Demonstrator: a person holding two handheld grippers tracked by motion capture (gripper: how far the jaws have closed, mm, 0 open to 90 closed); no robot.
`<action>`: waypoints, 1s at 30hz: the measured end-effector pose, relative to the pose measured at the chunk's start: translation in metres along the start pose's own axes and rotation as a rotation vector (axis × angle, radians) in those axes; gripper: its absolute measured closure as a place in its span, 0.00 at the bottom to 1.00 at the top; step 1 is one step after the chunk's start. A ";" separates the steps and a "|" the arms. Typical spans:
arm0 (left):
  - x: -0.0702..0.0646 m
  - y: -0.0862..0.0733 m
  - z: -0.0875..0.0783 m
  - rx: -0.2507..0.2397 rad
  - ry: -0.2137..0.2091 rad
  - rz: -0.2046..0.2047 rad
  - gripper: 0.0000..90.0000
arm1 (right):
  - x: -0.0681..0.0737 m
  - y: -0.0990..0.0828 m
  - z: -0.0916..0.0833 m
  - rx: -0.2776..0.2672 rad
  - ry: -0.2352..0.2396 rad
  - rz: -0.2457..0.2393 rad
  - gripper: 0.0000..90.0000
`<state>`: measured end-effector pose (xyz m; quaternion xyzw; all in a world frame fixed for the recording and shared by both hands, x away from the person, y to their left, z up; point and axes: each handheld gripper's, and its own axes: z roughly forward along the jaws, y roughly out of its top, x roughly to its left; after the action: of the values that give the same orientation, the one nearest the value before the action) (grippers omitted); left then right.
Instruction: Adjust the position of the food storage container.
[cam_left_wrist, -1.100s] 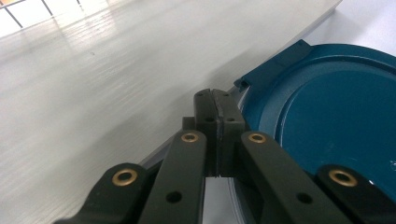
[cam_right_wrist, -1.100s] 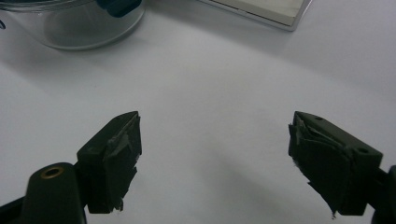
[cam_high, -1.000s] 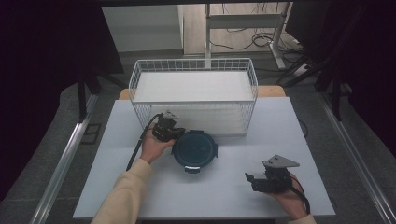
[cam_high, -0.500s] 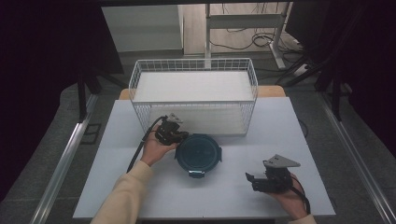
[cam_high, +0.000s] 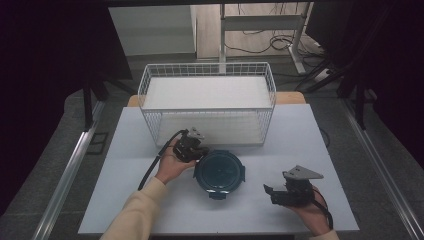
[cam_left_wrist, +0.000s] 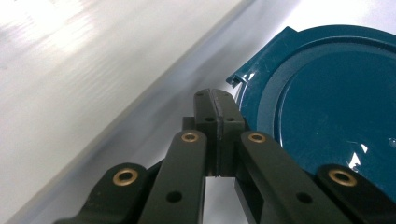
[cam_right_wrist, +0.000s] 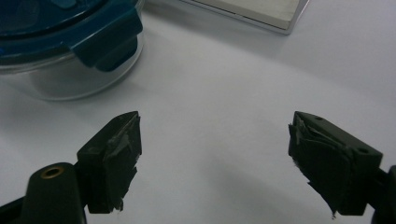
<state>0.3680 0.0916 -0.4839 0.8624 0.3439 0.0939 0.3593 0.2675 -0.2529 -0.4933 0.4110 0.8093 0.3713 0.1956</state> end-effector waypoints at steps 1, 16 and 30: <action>-0.001 0.000 0.000 0.003 -0.004 0.006 1.00 | 0.000 0.000 0.000 -0.001 0.002 0.004 0.19; -0.014 0.001 0.002 0.008 -0.058 0.015 1.00 | -0.002 0.000 -0.001 -0.006 -0.008 0.007 0.19; -0.017 -0.016 -0.043 -0.053 0.035 -0.014 0.68 | -0.004 0.000 -0.004 -0.012 -0.015 0.014 0.19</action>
<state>0.3294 0.1126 -0.4627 0.8484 0.3539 0.1155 0.3764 0.2671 -0.2578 -0.4905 0.4181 0.8026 0.3745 0.2017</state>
